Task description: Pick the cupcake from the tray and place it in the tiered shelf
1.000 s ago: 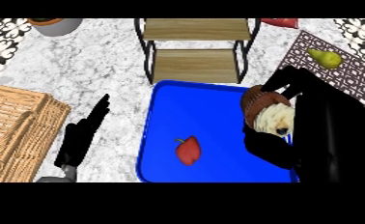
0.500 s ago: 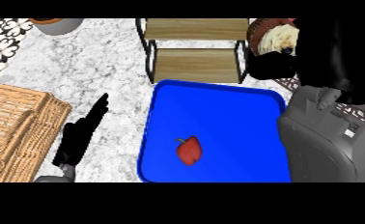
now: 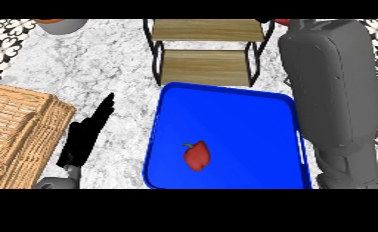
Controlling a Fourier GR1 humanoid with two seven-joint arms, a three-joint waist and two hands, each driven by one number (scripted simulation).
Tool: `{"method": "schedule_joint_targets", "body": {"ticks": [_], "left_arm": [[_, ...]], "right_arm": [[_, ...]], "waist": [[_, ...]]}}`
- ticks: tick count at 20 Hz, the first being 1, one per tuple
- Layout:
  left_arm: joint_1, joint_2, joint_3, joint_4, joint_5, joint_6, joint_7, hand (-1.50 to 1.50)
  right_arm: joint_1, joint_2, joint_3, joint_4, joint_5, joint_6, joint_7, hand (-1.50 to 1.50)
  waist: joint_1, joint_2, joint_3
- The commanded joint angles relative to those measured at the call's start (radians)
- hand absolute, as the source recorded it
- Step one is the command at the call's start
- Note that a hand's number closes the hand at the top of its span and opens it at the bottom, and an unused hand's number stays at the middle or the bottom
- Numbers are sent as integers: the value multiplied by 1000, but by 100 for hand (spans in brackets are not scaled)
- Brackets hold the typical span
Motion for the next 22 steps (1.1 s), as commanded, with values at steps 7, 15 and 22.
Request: {"method": "schedule_joint_targets", "body": {"ticks": [7,15,22], "left_arm": [[-36,-17,5,56,-13,-15,-29,0],[-3,-22,-7,27,-15,-21,-45,0],[-72,-47,-26,12,-33,-2,27,0]], "right_arm": [[-193,-27,-81,542,-38,-202,-173,150],[-210,60,-302,647,-263,-373,-240,150],[-250,103,-483,690,-523,-553,-381,-150]], "waist": [[8,5,0],[38,14,4],[51,19,3]]}}
